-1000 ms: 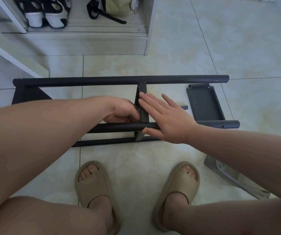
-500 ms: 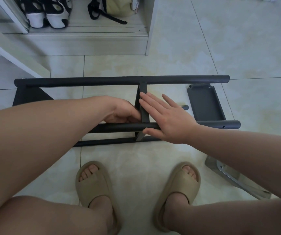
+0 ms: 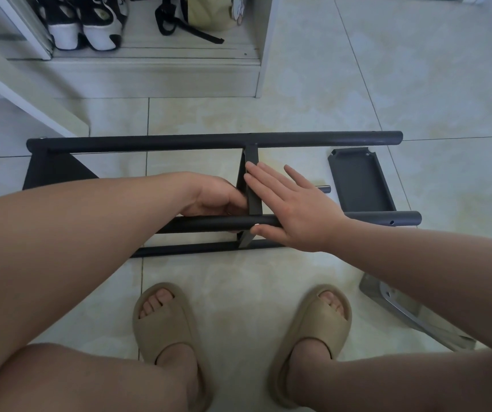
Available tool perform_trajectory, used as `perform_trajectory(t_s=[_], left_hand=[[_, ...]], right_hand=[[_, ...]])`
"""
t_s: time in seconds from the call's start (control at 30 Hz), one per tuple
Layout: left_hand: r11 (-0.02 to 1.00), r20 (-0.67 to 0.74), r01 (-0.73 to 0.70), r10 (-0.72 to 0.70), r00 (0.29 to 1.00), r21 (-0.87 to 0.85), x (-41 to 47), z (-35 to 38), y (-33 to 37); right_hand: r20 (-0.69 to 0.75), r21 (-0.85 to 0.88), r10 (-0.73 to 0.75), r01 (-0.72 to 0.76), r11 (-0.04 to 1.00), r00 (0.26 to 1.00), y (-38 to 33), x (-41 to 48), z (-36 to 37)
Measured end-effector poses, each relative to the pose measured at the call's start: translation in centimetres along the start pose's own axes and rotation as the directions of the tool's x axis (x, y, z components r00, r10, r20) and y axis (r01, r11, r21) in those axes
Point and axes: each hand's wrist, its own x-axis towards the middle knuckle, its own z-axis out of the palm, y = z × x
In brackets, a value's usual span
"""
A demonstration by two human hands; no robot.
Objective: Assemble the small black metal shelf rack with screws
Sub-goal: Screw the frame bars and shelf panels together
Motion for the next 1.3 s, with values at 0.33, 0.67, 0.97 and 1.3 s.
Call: perform_trajectory(t_s=[0.33,0.67,0.97,1.3], left_hand=[[0.996,-0.014,-0.027,0.028,1.000,0.082,0.17,-0.41,-0.16],[1.000,0.029,0.027,-0.027,0.999,0.006,0.08,-0.77,-0.35],[0.995,-0.013,-0.061,0.062,0.998,0.079,0.08,-0.68,-0.41],[0.998,-0.034,0.034,-0.032,0.999,0.056,0.12,-0.53,-0.49]], right_hand=[[-0.009,-0.001,0.002,-0.002,1.000,1.000,0.05,0.12,0.16],[-0.023,0.005,0.002,-0.002,1.000,1.000,0.00,0.19,0.17],[-0.020,0.003,0.004,-0.004,1.000,1.000,-0.01,0.22,0.17],[0.003,-0.006,0.005,-0.005,1.000,1.000,-0.09,0.24,0.03]])
